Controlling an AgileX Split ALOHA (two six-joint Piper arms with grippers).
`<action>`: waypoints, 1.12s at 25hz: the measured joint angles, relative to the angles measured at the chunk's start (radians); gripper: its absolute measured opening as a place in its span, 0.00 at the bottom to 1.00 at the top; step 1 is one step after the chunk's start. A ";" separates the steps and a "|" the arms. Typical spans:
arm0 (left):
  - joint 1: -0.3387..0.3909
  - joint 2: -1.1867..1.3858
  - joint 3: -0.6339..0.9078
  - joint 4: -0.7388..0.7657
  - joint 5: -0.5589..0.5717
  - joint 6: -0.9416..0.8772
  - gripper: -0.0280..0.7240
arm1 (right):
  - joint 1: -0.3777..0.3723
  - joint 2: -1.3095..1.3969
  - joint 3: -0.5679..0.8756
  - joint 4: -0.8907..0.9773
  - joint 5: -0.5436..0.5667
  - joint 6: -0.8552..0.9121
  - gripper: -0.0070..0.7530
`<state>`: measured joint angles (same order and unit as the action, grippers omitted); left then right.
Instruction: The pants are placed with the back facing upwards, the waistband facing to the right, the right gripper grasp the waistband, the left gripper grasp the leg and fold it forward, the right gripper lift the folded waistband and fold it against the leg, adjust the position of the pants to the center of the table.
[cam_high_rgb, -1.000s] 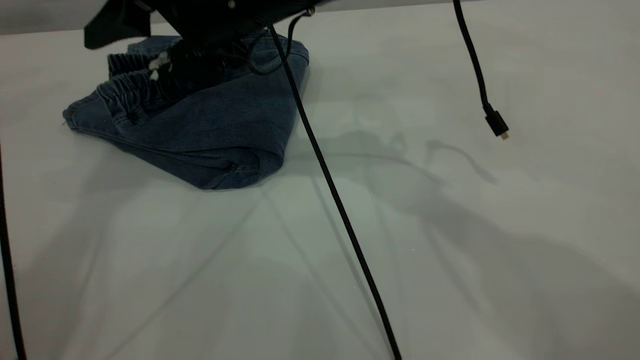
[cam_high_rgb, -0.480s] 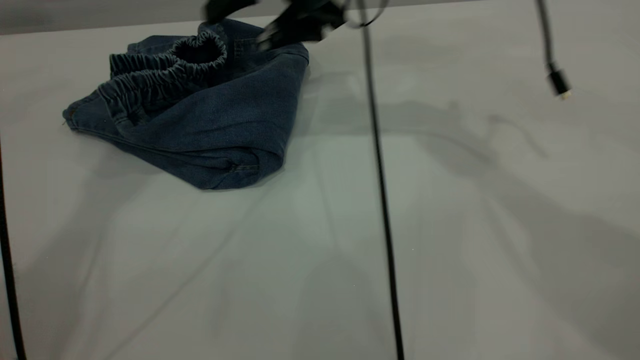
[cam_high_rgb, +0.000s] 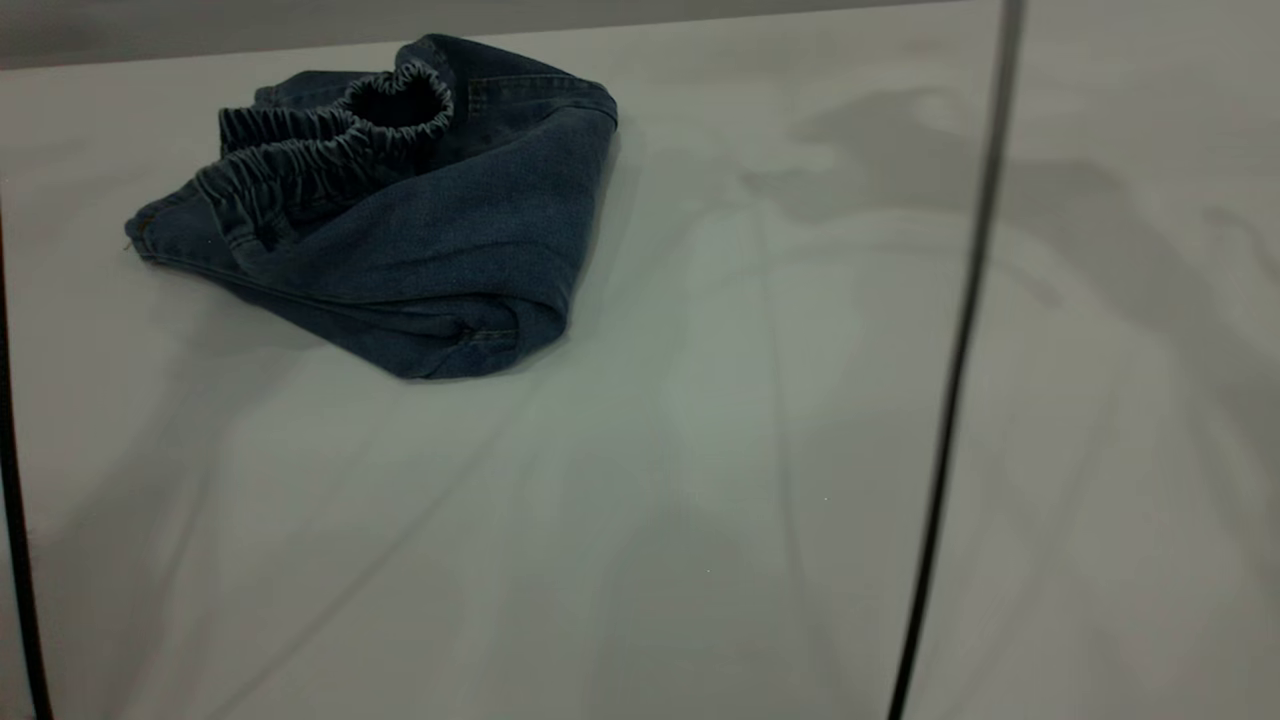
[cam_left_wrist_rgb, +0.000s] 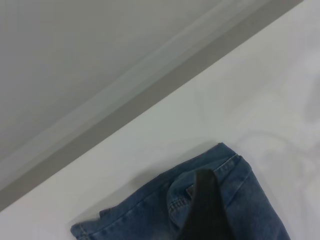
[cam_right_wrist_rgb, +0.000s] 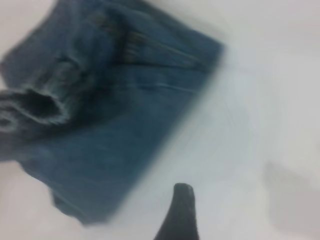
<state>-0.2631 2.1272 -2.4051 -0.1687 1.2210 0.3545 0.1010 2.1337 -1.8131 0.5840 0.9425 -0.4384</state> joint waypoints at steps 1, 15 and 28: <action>0.000 0.004 0.000 0.000 0.000 0.000 0.71 | -0.019 -0.032 0.000 -0.045 0.019 0.018 0.78; -0.135 0.149 0.012 0.039 -0.003 0.016 0.71 | -0.101 -0.447 0.000 -0.281 0.201 0.118 0.78; -0.167 0.345 0.102 0.066 -0.004 -0.005 0.71 | -0.101 -0.583 0.000 -0.243 0.217 0.116 0.78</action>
<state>-0.4306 2.4724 -2.3029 -0.1028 1.2169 0.3495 0.0004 1.5509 -1.8131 0.3409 1.1595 -0.3220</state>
